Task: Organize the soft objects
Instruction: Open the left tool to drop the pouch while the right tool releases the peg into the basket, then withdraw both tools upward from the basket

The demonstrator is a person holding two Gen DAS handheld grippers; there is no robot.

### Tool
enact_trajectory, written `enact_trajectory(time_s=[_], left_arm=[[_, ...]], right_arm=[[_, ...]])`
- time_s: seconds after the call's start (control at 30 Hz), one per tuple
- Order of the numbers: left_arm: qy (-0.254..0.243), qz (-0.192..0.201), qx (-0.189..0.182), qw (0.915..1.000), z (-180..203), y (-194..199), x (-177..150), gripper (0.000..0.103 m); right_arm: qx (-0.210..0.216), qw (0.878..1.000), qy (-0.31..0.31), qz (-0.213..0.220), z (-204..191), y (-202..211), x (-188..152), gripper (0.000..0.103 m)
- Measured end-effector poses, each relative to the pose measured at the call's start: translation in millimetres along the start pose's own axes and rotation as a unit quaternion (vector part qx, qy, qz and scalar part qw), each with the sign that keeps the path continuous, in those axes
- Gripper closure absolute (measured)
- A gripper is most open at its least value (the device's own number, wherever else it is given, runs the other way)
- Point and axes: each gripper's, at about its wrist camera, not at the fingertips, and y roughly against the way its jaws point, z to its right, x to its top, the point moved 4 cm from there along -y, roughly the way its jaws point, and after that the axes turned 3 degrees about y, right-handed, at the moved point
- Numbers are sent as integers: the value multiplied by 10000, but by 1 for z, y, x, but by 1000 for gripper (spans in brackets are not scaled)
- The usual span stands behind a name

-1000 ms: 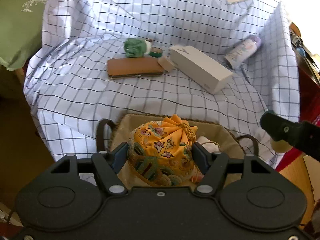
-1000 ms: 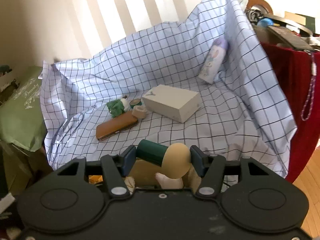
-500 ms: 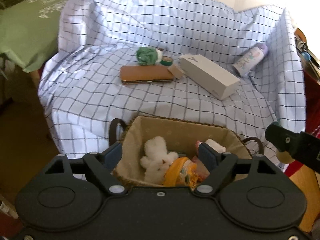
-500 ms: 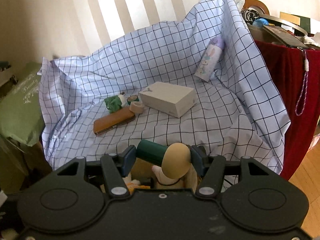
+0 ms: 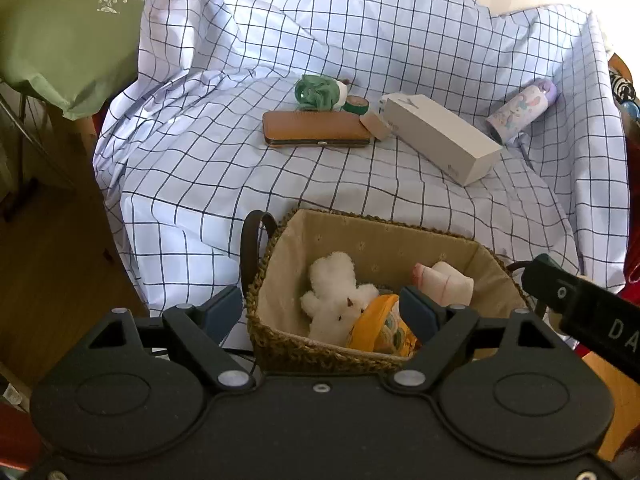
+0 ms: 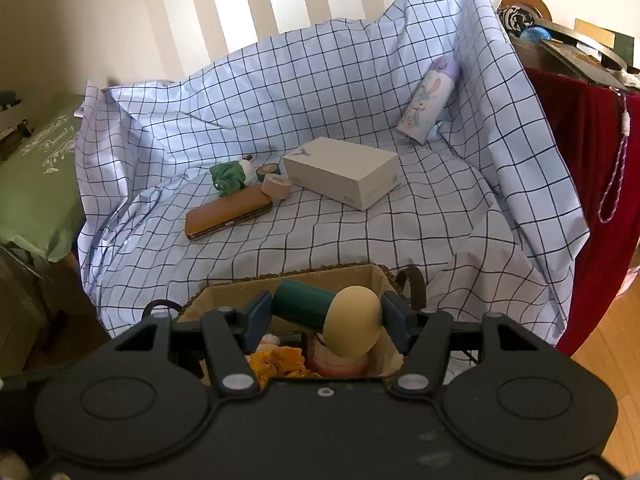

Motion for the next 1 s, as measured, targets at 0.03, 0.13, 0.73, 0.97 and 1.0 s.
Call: enact_trajectory(time_s=[0.03,0.13,0.73,0.97,1.0], left_arm=[[-8,-7,-1,10000,0,0,0,21],[-26,-6,0,10000,1,0,0,21],[-35,47,68,10000,-1,2,1,21],[-13,89,126,9999,-3,2,2,21],[-11,98,133,9999,-3,2,3,21]], right_arm=[[13,10000,-13,-10,1,0,0,43],[25,10000,-61,-30,3,-1,0,40],[-61,9999,-79,-125,5,-4,-1,35],[-87,9998,-78,-154,5,-5,0,32],[-88,9998,-76,-158,6,-5,0,31]])
